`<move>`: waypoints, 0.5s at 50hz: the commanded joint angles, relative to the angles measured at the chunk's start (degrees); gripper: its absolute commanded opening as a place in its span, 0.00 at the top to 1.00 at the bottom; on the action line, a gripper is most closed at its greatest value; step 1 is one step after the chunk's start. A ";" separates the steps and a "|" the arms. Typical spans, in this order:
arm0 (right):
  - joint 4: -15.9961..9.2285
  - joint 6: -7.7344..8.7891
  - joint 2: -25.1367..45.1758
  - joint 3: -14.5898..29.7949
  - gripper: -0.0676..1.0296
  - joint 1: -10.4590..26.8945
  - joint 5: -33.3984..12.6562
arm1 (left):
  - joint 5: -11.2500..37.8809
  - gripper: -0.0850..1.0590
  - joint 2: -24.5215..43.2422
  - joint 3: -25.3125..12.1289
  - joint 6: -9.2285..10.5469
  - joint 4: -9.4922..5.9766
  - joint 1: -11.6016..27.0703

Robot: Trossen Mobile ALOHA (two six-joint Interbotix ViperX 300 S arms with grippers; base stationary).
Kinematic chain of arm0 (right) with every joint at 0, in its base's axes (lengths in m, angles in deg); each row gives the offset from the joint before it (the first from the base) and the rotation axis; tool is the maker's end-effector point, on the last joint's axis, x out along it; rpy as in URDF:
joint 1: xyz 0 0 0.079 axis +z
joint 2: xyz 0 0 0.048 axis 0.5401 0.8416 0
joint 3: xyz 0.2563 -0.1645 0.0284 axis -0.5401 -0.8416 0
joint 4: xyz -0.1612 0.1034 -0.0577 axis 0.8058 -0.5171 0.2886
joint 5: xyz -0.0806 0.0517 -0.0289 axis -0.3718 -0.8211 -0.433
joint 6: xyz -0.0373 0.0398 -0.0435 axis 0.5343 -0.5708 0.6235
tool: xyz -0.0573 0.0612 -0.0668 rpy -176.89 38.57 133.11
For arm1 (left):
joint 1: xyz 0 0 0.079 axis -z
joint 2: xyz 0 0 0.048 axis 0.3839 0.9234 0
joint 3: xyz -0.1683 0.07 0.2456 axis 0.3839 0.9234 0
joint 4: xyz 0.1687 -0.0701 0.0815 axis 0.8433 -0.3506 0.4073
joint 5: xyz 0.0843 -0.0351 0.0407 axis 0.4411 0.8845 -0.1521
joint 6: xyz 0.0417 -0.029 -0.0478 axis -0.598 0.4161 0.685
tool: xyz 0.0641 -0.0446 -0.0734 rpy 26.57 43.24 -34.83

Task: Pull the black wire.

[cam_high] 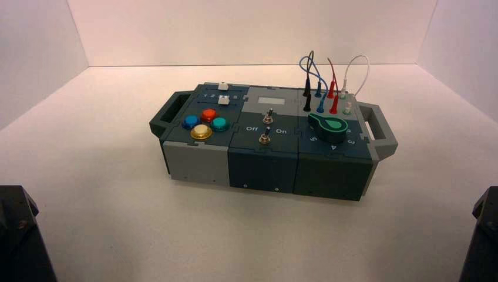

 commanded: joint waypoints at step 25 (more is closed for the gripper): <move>-4.48 1.23 8.44 6.59 0.50 4.92 -21.97 | 18.54 0.95 13.62 -11.34 0.35 -12.83 10.11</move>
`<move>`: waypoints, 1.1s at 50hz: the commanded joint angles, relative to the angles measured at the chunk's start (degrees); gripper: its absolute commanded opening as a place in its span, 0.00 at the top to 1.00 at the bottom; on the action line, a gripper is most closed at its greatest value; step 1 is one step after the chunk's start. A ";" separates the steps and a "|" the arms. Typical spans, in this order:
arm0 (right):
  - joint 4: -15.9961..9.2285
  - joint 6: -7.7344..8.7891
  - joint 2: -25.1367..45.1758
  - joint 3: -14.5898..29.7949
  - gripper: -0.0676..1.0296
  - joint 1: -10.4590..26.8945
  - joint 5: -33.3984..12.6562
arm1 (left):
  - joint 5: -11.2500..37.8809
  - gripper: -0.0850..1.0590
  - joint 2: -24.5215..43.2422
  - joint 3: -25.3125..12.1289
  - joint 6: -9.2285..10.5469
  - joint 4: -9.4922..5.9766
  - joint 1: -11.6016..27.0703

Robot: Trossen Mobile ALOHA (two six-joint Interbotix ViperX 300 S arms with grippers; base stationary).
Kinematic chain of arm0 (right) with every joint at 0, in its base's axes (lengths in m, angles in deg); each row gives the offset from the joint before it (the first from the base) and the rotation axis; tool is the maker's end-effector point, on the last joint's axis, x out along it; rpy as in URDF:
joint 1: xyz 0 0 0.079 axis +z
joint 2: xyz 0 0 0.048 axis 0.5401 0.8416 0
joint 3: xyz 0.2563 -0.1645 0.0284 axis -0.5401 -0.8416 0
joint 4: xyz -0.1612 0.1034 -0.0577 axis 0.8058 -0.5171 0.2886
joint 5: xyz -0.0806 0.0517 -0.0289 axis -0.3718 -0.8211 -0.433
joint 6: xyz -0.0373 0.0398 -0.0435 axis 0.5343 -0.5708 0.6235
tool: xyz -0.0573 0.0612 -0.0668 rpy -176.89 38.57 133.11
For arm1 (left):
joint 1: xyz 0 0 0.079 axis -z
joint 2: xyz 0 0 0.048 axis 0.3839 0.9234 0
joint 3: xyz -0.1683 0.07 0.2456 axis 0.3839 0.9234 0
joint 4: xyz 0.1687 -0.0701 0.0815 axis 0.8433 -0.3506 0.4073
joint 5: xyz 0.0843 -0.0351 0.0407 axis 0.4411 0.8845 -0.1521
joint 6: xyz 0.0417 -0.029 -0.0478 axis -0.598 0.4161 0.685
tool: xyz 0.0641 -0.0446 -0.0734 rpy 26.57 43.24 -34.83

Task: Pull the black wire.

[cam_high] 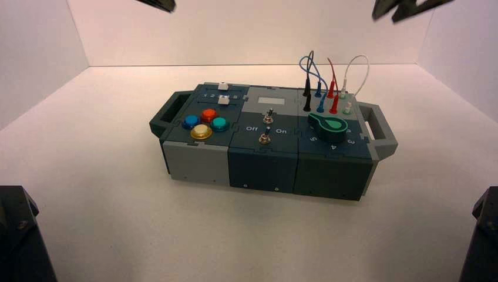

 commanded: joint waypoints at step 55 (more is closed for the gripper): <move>-0.09 -0.18 5.62 -0.44 0.58 17.40 -3.78 | 10.63 0.95 6.68 -5.10 -2.37 -5.36 5.10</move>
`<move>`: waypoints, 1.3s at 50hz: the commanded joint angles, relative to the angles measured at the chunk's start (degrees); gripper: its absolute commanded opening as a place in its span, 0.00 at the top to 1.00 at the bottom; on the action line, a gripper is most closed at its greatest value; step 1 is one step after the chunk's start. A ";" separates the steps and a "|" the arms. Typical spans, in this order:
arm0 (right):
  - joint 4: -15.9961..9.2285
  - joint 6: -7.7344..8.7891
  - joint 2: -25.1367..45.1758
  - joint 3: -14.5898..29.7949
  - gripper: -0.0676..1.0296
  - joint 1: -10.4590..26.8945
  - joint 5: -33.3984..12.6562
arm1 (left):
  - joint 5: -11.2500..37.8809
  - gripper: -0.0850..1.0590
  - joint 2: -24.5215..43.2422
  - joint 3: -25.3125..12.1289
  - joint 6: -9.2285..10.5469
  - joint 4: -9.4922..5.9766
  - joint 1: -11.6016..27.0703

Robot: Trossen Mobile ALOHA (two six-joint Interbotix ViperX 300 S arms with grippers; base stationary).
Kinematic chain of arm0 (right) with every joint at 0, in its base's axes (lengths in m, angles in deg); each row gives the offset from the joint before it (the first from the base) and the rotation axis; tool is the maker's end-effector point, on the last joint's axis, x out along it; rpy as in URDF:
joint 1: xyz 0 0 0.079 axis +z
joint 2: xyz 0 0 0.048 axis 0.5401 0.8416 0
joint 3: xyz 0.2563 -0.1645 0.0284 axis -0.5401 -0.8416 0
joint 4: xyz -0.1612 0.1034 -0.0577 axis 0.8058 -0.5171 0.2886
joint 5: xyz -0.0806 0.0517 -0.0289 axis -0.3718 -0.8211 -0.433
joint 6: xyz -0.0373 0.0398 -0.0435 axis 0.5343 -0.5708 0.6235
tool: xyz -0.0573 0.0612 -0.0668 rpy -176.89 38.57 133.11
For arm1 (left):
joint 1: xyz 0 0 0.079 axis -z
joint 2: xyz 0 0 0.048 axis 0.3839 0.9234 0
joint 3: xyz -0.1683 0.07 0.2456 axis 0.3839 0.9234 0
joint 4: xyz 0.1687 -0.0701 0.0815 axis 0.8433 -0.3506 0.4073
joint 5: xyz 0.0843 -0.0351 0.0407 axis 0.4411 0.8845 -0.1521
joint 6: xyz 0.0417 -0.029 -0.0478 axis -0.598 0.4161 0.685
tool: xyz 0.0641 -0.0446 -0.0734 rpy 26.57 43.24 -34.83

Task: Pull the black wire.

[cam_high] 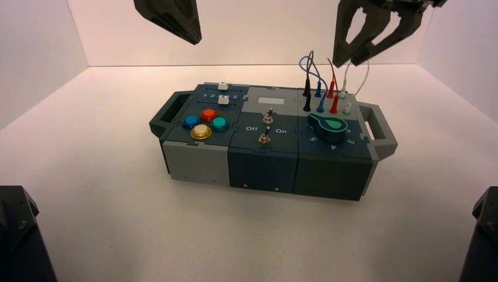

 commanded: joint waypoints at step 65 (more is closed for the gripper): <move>-0.09 -3.69 13.89 0.26 0.63 0.35 19.34 | -14.85 0.95 2.99 -0.53 -4.13 -4.57 4.22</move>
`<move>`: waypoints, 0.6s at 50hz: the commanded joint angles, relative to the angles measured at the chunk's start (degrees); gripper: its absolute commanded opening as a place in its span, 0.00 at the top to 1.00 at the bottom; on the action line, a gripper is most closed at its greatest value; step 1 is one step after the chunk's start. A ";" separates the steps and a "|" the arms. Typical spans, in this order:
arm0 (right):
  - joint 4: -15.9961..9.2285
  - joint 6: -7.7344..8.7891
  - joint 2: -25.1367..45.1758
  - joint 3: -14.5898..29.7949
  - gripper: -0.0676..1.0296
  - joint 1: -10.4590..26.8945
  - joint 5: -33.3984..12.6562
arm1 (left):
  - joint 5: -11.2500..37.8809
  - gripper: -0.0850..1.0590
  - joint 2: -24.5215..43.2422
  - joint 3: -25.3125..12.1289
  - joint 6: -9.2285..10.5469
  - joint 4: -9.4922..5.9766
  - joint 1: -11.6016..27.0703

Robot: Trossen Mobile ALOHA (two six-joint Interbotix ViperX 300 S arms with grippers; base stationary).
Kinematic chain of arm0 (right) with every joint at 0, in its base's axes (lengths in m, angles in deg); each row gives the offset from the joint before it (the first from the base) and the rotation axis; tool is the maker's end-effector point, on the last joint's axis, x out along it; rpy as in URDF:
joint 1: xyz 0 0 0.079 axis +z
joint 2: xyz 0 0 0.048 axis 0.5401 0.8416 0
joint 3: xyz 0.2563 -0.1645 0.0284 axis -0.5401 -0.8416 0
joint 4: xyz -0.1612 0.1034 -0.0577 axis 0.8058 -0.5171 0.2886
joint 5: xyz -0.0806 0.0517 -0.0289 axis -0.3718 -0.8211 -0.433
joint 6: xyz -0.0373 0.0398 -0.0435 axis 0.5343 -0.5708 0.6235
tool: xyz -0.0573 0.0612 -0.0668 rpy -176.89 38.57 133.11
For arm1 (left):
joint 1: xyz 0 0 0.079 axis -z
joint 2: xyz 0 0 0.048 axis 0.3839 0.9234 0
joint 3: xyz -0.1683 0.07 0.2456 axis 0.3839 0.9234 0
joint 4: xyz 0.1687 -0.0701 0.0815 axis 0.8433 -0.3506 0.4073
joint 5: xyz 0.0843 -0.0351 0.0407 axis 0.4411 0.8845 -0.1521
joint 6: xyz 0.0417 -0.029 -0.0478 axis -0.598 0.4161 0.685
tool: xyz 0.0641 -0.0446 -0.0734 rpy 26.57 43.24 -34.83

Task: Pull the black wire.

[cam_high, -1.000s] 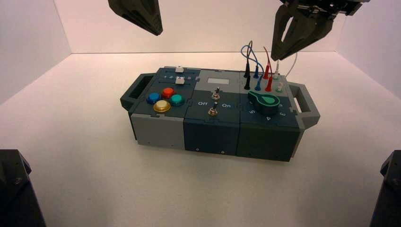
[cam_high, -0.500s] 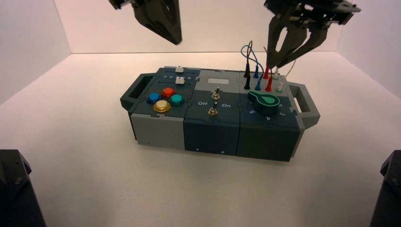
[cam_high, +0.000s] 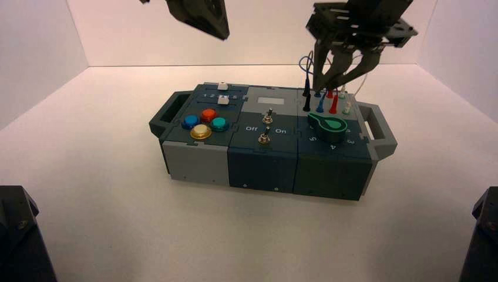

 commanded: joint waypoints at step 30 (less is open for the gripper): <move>14.59 -20.48 2.64 3.52 0.63 5.45 -1.76 | 0.09 0.95 2.72 -0.79 -11.60 -17.05 2.99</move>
